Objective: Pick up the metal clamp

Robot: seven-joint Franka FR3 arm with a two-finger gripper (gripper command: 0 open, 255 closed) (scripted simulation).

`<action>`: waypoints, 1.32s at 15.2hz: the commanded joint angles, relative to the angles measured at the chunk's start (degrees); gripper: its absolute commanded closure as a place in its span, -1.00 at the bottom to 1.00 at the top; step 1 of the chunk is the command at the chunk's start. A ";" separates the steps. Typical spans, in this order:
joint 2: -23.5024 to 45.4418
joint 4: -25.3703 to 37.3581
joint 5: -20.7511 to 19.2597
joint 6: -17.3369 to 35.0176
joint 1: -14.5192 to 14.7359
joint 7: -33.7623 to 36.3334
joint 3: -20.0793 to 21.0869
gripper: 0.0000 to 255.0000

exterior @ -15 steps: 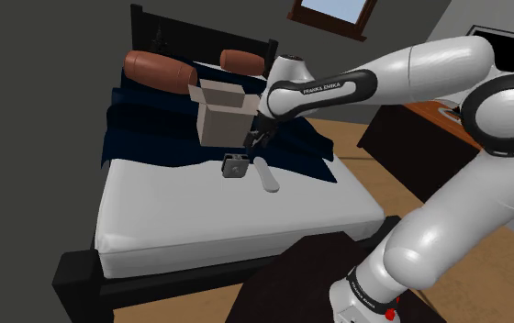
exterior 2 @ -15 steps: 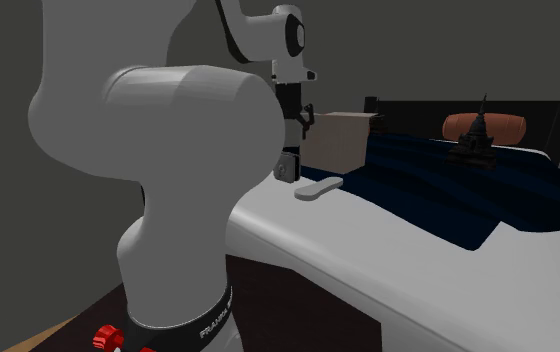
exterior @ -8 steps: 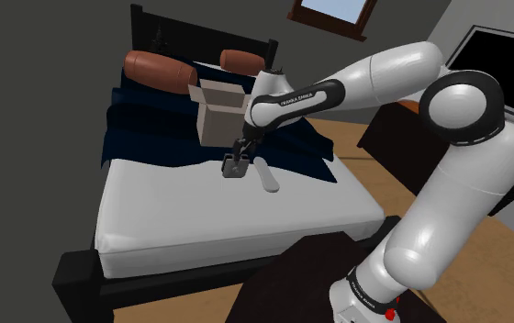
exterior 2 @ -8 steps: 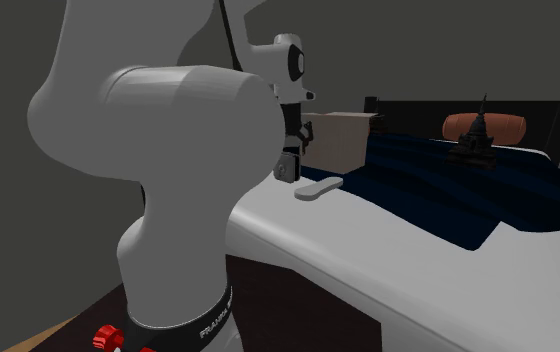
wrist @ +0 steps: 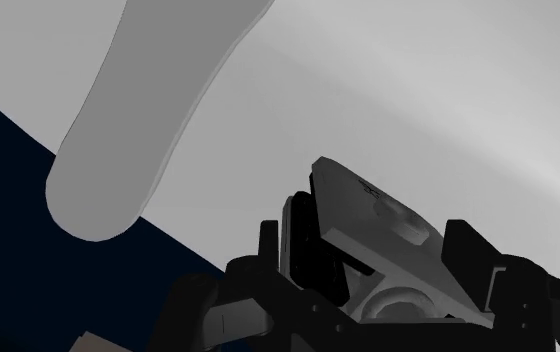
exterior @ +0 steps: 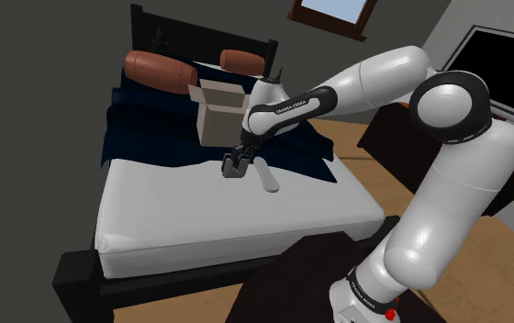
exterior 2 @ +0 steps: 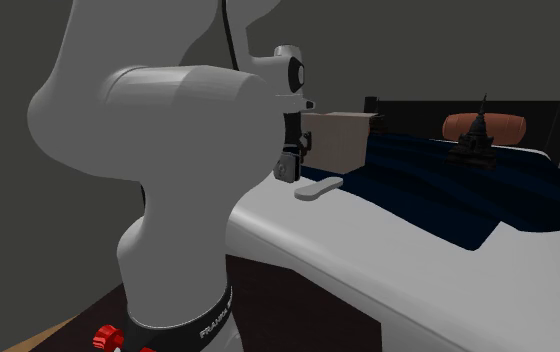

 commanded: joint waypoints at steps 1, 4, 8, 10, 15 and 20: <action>0.13 -0.05 0.00 0.06 0.01 0.02 0.01 1.00; 0.04 -0.10 0.00 0.02 0.01 0.01 0.01 1.00; 0.12 -0.24 -0.01 0.24 0.02 0.04 0.02 1.00; -0.86 0.19 0.10 -1.16 0.01 -0.05 0.05 1.00; -3.08 1.52 0.35 -4.71 -0.02 -0.27 0.10 1.00; -5.06 3.14 0.56 -8.31 -0.03 -0.46 0.13 1.00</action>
